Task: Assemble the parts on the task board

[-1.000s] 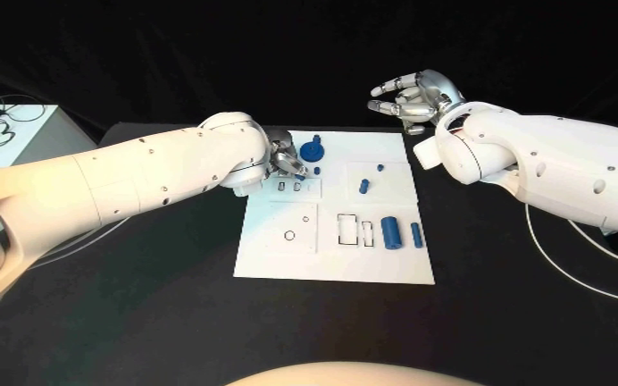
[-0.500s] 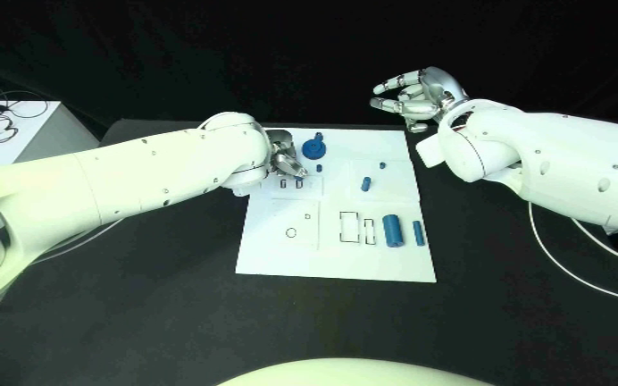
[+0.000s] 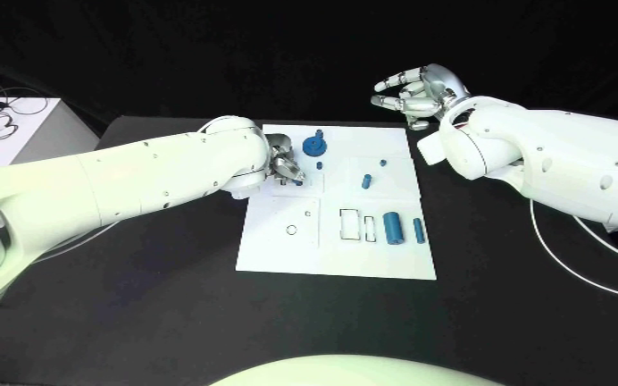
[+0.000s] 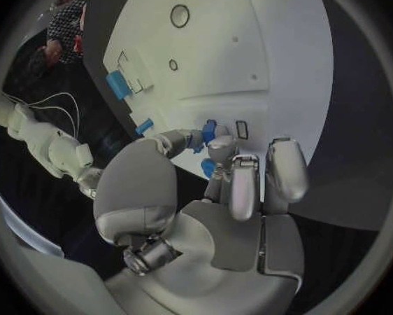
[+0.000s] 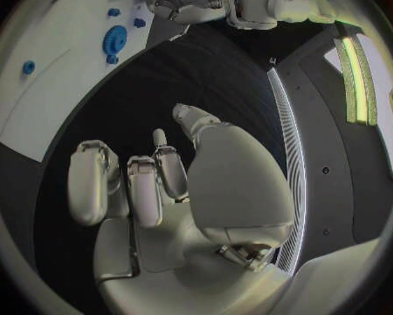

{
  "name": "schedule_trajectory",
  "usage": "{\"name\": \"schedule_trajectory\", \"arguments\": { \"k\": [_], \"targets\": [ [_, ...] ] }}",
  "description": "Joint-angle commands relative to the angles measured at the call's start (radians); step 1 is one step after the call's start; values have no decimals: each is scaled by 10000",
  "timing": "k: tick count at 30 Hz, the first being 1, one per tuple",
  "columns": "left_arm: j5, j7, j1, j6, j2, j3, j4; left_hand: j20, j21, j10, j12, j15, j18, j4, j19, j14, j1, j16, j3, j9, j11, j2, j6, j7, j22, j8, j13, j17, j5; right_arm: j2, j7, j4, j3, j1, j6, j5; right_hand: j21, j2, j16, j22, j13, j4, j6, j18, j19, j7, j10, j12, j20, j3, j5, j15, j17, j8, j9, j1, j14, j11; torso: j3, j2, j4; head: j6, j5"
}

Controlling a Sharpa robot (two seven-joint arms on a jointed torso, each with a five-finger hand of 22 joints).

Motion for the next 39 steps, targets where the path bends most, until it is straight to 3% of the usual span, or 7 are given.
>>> {"name": "schedule_trajectory", "arguments": {
  "k": [1,25,39],
  "targets": [
    [11,4,-45,15,13,-16,-12,25,43,65,44,-73,-157,-1891,71,976,15,32,1832,-26,18,127,245,-189,12,69,15,2384,50,-1,2,-9,4,1,133,-79,-36,16,-25,52,611,-2,-46,165,-80,5,-75,-34,-14,71,-22,35,1481,33,-4,-100,757,8,-1,4,-10,-12,4],
    [10,2,-78,386,105,-21,-117,18,54,74,22,-81,-163,-1864,83,972,-28,23,1799,-5,7,144,247,-204,39,100,-33,2372,30,3,2,-17,4,-5,179,-86,-36,16,-25,52,611,-2,-46,165,-80,5,-75,-34,-14,71,-22,35,1481,33,-4,-100,757,8,12,-4,-7,-76,-20],
    [16,-19,-69,869,336,-20,-416,-8,39,288,122,-117,-175,-1574,100,1008,-215,104,1216,48,-69,405,328,-320,78,228,50,2483,-165,9,-11,-18,3,-5,215,-86,-58,17,-40,37,606,16,-44,169,-86,3,-75,-35,-14,96,-2,34,1454,50,-2,-133,750,6,8,-4,-16,-95,-40]
  ]
}}
